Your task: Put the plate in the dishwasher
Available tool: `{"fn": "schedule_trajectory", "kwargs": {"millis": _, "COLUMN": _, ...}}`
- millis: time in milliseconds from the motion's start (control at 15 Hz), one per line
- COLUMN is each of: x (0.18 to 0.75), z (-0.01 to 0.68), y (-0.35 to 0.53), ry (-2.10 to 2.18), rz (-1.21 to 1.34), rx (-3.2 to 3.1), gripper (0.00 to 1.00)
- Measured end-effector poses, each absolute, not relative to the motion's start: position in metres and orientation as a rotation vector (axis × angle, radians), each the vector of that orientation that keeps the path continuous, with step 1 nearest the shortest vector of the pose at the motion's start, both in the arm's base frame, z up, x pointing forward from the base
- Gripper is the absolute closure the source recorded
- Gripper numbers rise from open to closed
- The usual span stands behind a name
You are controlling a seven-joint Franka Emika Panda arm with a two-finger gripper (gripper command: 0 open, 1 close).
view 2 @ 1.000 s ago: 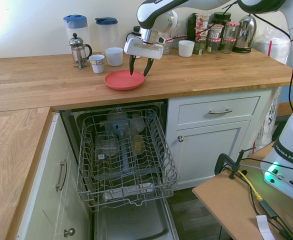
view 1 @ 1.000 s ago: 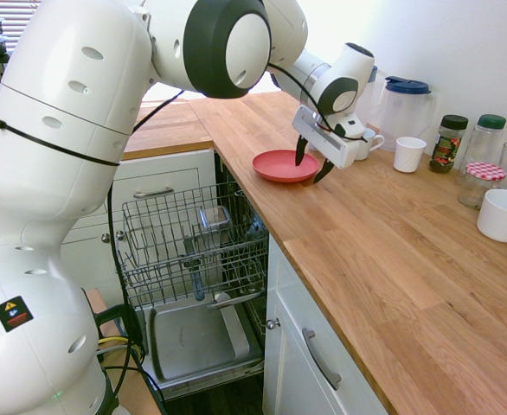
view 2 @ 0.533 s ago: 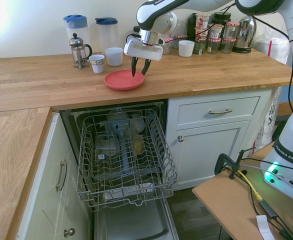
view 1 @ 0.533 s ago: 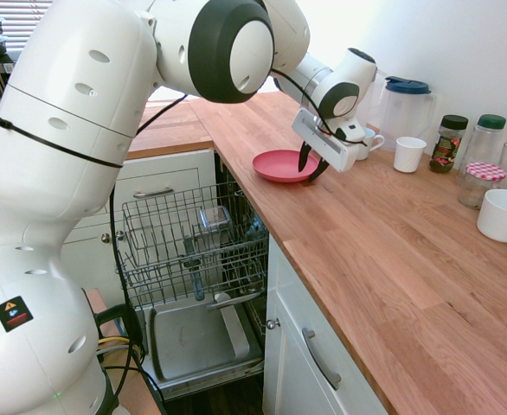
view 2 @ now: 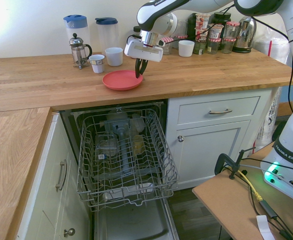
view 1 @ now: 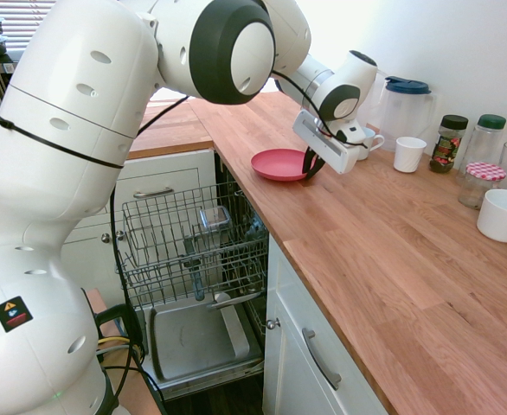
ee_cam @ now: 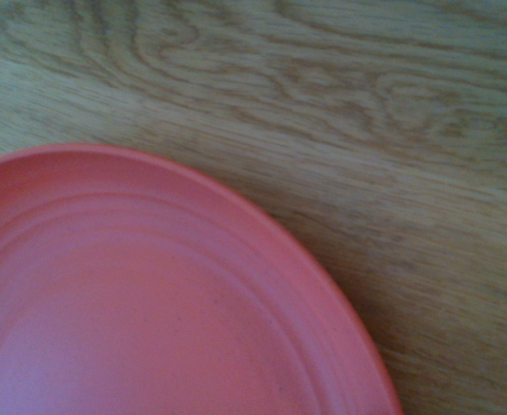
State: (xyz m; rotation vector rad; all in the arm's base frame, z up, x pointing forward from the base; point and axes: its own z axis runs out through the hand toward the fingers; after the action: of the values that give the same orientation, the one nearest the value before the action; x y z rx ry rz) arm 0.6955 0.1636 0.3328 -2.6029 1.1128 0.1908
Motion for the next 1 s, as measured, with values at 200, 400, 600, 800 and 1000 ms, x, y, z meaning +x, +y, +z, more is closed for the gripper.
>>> {"fn": "schedule_trajectory", "kwargs": {"millis": 200, "x": 0.697, "z": 0.335, "y": 0.161, "ry": 1.071, "rz": 0.185, "rx": -2.611, "gripper": 1.00}}
{"fn": "schedule_trajectory", "kwargs": {"millis": 400, "x": 0.699, "z": 0.344, "y": 0.154, "ry": 1.029, "rz": 0.160, "rx": -2.615, "gripper": 1.00}}
{"fn": "schedule_trajectory", "kwargs": {"millis": 600, "x": 0.696, "z": 0.377, "y": 0.151, "ry": 0.984, "rz": 0.115, "rx": -2.612, "gripper": 1.00}}
{"fn": "schedule_trajectory", "kwargs": {"millis": 800, "x": 0.686, "z": 0.415, "y": 0.157, "ry": 0.932, "rz": 0.068, "rx": -2.643, "gripper": 1.00}}
{"fn": "schedule_trajectory", "kwargs": {"millis": 1000, "x": 0.662, "z": 0.450, "y": 0.182, "ry": 0.840, "rz": -0.056, "rx": -2.755, "gripper": 1.00}}
